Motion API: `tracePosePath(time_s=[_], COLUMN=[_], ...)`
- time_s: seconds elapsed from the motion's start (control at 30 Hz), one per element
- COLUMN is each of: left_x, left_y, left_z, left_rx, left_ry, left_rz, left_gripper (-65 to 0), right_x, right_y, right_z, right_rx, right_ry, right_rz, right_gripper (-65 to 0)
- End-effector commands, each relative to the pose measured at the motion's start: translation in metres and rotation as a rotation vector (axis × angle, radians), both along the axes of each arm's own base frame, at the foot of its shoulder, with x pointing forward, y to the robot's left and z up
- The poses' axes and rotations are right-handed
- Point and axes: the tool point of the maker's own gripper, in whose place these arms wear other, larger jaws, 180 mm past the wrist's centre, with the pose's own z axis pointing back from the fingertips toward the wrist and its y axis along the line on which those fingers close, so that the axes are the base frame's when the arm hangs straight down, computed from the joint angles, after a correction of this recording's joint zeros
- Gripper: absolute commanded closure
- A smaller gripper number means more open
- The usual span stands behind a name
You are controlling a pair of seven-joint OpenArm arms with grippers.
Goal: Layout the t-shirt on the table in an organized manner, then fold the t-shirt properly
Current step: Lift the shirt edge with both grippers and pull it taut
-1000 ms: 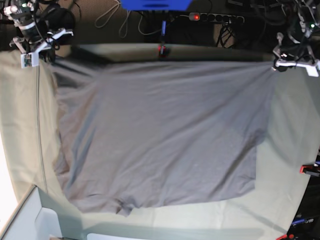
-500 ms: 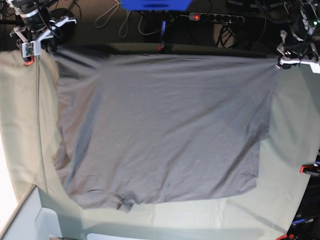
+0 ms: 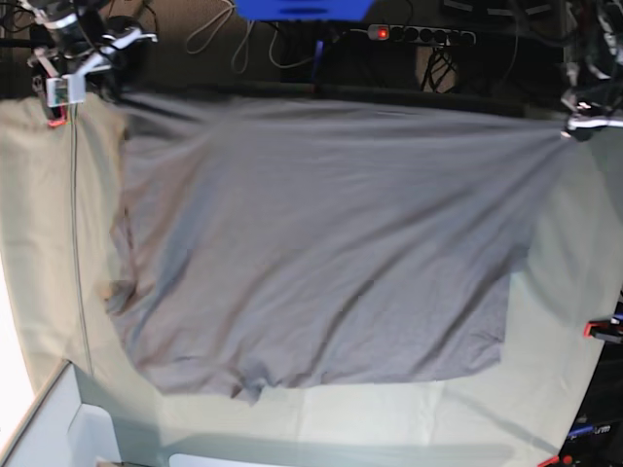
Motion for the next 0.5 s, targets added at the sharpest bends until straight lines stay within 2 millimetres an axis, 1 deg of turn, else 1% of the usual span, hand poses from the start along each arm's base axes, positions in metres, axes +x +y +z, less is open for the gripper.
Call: tracePosePath(time_s=[0.0, 0.1, 0.2, 0.47], left_x=[0.007, 0.006, 0.008, 0.006], left_y=[0.015, 0.023, 0.021, 0.02], left_z=[0.017, 0.019, 0.019, 0.015], left_rx=[0.052, 0.056, 0.053, 0.04], left_ry=[-0.044, -0.052, -0.056, -0.049], left_rz=[0.02, 0.047, 0.045, 0.052], left_gripper=[0.0, 0.0, 0.0, 0.0], right_x=[0.003, 0.005, 0.006, 0.005], right_y=[0.003, 0.012, 0.016, 0.015], right_z=[0.007, 0.005, 0.004, 0.005], right_rx=[0.008, 0.026, 0.035, 0.035], right_ry=[-0.031, -0.03, -0.03, -0.031], right_rz=[0.017, 0.035, 0.042, 0.038], right_gripper=[0.0, 0.0, 0.0, 0.0])
